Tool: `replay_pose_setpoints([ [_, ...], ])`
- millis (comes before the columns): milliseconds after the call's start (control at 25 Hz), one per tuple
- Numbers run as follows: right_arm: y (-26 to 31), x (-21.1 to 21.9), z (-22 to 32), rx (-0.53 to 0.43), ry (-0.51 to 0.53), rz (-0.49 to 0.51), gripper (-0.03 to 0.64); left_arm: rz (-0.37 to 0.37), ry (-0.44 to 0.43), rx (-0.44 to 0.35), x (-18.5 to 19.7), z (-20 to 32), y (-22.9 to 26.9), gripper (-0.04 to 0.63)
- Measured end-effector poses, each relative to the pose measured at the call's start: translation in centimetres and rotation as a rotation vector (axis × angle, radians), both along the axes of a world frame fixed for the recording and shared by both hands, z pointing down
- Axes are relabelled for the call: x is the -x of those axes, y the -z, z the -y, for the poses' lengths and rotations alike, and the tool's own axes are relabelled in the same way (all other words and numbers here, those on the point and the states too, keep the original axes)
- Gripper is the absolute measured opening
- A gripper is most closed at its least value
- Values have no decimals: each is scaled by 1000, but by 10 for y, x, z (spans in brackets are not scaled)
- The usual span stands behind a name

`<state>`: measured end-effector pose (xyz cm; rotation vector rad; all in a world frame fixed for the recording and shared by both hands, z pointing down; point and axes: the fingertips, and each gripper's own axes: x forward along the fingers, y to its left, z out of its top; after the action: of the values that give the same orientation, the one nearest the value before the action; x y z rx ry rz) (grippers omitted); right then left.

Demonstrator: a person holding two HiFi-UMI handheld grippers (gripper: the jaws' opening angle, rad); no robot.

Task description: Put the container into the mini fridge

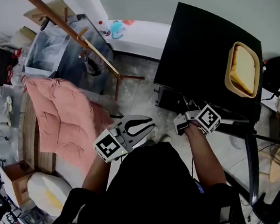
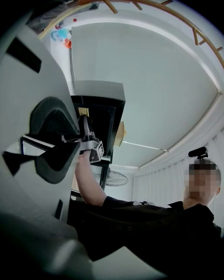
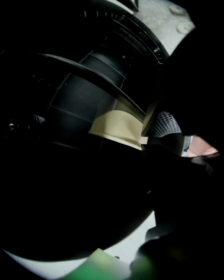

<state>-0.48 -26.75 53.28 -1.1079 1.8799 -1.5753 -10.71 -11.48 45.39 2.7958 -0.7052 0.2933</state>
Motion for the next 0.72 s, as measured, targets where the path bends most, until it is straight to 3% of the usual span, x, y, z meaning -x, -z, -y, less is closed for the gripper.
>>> replay_pose_setpoints([
  [320,5,8,-29,-32,62,-50,72,-51,33,-4,-4,4,10,63],
  [560,25,6,-56,-127,121,-200,72,-38,100,-26,-7,11,12,60],
  [720,46,0,-73,-205,160,-333,72,-74,139,-41,-15,21,23,58],
])
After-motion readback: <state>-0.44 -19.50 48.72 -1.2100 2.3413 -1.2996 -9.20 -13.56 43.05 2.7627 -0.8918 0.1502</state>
